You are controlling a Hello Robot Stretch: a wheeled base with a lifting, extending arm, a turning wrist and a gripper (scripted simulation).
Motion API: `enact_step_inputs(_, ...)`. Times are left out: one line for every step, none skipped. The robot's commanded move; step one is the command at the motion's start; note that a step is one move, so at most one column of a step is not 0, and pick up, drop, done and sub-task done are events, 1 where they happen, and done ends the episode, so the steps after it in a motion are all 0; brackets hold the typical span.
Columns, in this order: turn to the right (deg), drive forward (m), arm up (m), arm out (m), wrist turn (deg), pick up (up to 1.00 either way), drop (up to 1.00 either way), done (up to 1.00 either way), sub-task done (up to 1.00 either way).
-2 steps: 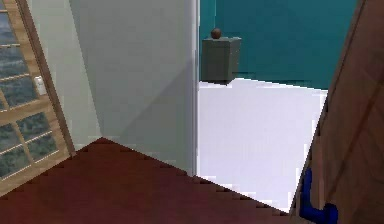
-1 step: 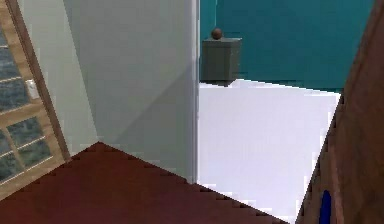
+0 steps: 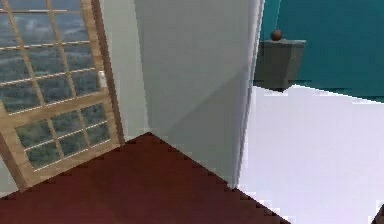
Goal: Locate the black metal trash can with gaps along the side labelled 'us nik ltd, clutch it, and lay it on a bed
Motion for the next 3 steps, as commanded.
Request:
enact_step_inputs(0.0, 0.20, 0.00, 0.00, 0.0, 0.00, 0.00, 0.00, 0.00)
enact_step_inputs(21.0, 0.00, 0.00, 0.00, 0.0, 0.00, 0.00, 0.00, 0.00)
enact_step_inputs(0.0, 0.80, 0.00, 0.00, 0.0, 0.00, 0.00, 0.00, 0.00)
